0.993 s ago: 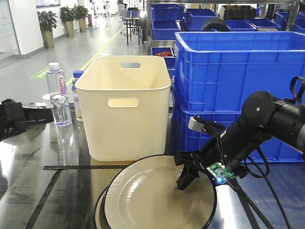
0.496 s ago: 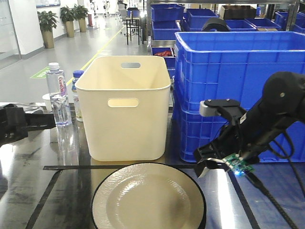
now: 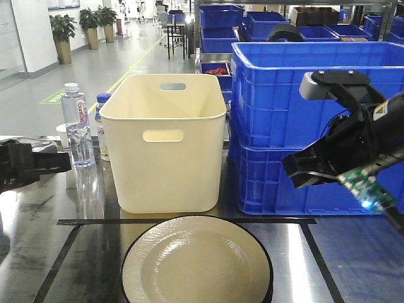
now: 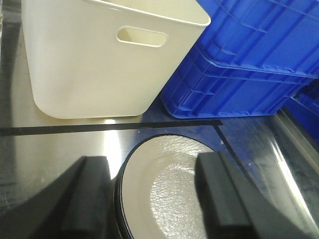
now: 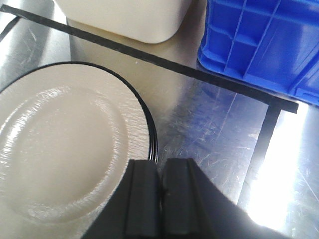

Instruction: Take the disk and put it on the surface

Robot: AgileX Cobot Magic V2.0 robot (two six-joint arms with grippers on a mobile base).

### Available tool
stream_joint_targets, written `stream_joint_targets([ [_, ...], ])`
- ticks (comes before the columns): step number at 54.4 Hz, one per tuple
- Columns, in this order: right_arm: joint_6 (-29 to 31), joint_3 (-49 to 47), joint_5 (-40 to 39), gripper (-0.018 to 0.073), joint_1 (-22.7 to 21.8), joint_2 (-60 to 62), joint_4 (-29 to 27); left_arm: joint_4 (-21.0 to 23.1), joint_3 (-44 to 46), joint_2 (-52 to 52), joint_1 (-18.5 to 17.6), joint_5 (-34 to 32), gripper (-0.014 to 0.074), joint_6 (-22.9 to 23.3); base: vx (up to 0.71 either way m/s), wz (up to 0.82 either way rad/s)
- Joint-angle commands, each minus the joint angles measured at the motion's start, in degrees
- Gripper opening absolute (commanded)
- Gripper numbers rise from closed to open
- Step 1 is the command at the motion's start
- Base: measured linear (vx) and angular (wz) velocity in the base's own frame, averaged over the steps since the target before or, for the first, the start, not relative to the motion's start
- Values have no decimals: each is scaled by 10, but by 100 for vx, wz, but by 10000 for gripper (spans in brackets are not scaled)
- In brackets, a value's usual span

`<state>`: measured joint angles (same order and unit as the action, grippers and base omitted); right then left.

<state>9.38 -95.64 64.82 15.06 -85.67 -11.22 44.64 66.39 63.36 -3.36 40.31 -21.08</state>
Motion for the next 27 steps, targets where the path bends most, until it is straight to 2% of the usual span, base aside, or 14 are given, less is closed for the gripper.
stream_joint_targets([
  [1,-1,-17,-35,9,-3,23,-6,20,16,-9,0,-30,368,-8,0,0],
  [4,-1,-17,-35,-15,-3,23,-7,20,16,-9,0,-30,311,-8,0,0],
  [13,-1,-17,-35,-12,-3,23,-7,20,16,-9,0,-30,156,-8,0,0],
  [27,-1,-17,-35,-11,-3,23,-7,20,16,-9,0,-30,45,-8,0,0],
])
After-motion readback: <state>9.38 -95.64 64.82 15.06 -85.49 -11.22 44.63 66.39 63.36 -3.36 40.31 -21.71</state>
